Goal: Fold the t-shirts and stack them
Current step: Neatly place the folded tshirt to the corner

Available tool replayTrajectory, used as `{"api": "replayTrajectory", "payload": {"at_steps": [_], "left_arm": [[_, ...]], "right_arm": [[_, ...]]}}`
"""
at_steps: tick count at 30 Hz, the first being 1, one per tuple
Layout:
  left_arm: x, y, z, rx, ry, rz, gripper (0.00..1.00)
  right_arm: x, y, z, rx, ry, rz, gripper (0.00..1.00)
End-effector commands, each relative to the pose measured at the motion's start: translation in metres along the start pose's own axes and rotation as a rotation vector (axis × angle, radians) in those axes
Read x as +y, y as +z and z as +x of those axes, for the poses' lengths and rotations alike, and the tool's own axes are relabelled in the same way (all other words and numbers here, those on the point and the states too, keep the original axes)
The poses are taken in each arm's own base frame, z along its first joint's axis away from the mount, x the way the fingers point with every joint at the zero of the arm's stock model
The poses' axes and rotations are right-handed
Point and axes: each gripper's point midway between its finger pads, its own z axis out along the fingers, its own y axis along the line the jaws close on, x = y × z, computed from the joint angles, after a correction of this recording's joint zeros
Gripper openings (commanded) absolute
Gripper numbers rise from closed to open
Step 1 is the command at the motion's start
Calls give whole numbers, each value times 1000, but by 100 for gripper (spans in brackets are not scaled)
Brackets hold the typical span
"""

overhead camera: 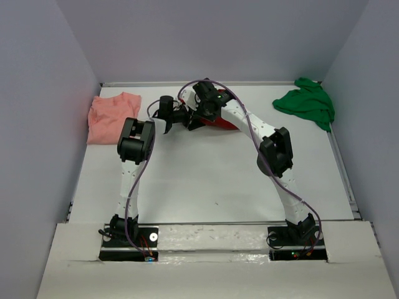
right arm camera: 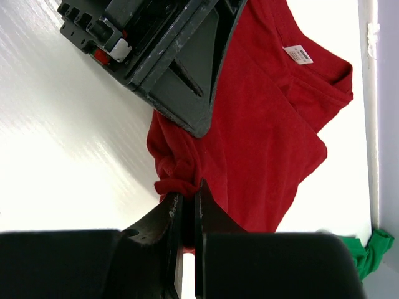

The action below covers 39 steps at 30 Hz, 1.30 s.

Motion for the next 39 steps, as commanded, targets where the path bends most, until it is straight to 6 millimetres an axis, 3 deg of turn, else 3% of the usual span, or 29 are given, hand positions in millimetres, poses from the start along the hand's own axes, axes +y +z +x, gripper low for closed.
{"api": "replayTrajectory", "payload": {"at_steps": [1,8,11,19,23,27,28,29,32,35,39], "left_arm": [[35,7,9,17,-53,-71,68],[34,0,3,-4,-32,-84,24],[32,-4,-1,-15,-27,-90,20],[17,-13,-9,-31,5,-72,21],[13,-18,-15,-44,29,-73,0],[9,-27,-25,-66,66,-98,0],[8,-29,-27,-72,75,-103,0],[8,-30,-29,-76,82,-110,0],[7,-37,-34,-88,109,-134,0],[5,-45,-39,-103,151,-162,0],[7,-57,-43,-126,204,-239,0]], "right_arm": [[-34,-39,-21,-89,9,101,0],[-26,-35,-13,-68,14,79,0],[-23,-34,-10,-60,12,69,0],[-15,-30,-5,-44,16,40,0],[-10,-29,-3,-40,22,20,0],[-7,-30,-3,-39,23,3,0],[-6,-29,-2,-35,22,-2,14],[-5,-29,-1,-32,23,-3,50],[-6,-31,2,-24,24,3,88],[-9,-37,2,-25,29,15,100],[-13,-50,-1,-45,36,25,100]]}}
